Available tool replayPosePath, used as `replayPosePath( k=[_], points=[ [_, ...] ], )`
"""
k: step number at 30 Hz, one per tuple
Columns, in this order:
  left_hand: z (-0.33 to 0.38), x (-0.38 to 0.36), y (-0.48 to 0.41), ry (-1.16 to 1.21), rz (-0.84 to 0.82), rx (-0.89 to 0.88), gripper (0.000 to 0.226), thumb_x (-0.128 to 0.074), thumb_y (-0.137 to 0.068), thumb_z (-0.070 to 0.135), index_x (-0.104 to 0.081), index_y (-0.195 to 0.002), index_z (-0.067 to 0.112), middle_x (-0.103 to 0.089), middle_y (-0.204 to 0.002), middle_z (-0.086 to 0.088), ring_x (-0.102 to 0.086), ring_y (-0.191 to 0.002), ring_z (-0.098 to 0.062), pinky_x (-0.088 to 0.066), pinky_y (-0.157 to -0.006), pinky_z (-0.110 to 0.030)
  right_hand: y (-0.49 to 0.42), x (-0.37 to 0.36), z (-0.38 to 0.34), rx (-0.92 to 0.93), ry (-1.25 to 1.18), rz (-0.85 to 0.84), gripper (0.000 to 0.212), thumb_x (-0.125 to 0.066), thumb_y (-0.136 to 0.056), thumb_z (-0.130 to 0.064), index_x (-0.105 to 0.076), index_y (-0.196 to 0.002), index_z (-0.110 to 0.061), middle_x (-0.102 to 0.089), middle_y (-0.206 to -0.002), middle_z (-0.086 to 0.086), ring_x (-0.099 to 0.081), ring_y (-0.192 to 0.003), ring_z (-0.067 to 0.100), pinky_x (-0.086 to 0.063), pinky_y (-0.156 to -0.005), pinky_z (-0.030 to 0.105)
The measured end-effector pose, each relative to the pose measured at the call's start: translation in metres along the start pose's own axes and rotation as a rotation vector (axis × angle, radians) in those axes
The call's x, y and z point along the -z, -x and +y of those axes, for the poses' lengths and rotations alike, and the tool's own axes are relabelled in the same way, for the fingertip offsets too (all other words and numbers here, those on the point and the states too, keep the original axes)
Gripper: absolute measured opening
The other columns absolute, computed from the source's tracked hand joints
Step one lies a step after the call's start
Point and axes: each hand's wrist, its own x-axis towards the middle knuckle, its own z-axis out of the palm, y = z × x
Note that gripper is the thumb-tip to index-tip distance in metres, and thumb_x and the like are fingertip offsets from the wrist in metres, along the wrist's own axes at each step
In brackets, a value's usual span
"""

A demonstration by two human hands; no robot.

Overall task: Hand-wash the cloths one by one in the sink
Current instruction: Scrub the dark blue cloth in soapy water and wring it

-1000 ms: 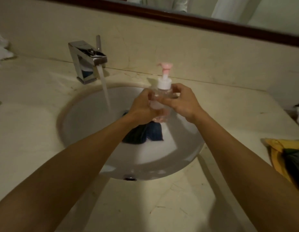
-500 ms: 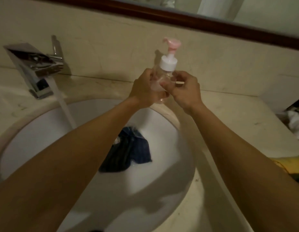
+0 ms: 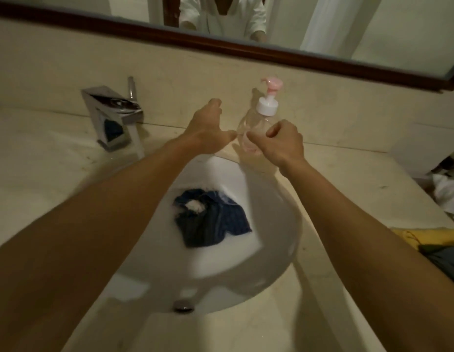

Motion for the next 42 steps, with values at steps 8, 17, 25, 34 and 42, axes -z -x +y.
replayPosePath(
  k=[8, 17, 25, 34, 42],
  points=[
    [-0.018, 0.122, 0.033, -0.21, 0.158, -0.031, 0.071, -0.073, -0.089, 0.033, -0.039, -0.149, 0.02, -0.048, -0.147, 0.001, -0.046, -0.134, -0.02, -0.041, -0.108, -0.035, 0.031, -0.036, -0.094, 0.22, -0.081, -0.264, 0.041, -0.074, -0.091, -0.045, -0.06, -0.115, -0.014, -0.061, -0.093, -0.005, -0.058, -0.082, 0.01, -0.052, -0.077, 0.031],
    [-0.112, 0.191, 0.032, -0.398, 0.109, 0.146, 0.08, -0.057, -0.09, 0.065, -0.036, -0.152, 0.019, -0.042, -0.155, -0.006, -0.044, -0.137, -0.03, -0.041, -0.109, -0.05, 0.009, -0.114, -0.156, 0.276, -0.099, -0.494, 0.068, -0.073, -0.092, -0.048, -0.048, -0.144, -0.01, -0.058, -0.132, 0.006, -0.06, -0.114, 0.02, -0.05, -0.09, 0.029],
    [-0.159, 0.203, 0.012, -0.362, 0.075, 0.144, 0.068, -0.038, -0.1, 0.062, -0.039, -0.152, 0.018, -0.043, -0.155, -0.006, -0.04, -0.14, -0.026, -0.035, -0.108, -0.041, -0.014, -0.157, -0.185, 0.311, -0.088, -0.648, 0.082, -0.07, -0.095, -0.045, -0.028, -0.158, -0.014, -0.057, -0.138, 0.006, -0.063, -0.094, 0.008, -0.049, -0.069, 0.019],
    [-0.173, 0.204, 0.007, -0.312, 0.054, 0.098, 0.079, -0.033, -0.095, 0.074, -0.039, -0.153, 0.021, -0.043, -0.155, -0.004, -0.04, -0.141, -0.025, -0.034, -0.109, -0.04, -0.024, -0.17, -0.181, 0.293, -0.189, -0.63, 0.095, -0.081, -0.088, -0.039, -0.025, -0.161, -0.015, -0.045, -0.155, 0.014, -0.064, -0.114, 0.019, -0.054, -0.087, 0.023],
    [-0.154, 0.21, 0.006, -0.384, 0.024, 0.132, 0.072, -0.04, -0.098, 0.064, -0.034, -0.154, 0.019, -0.041, -0.156, -0.006, -0.042, -0.139, -0.027, -0.036, -0.108, -0.04, -0.026, -0.172, -0.187, 0.314, -0.213, -0.703, 0.087, -0.079, -0.09, -0.022, -0.029, -0.16, -0.021, -0.046, -0.154, 0.012, -0.06, -0.122, 0.023, -0.054, -0.097, 0.031]
  ],
)
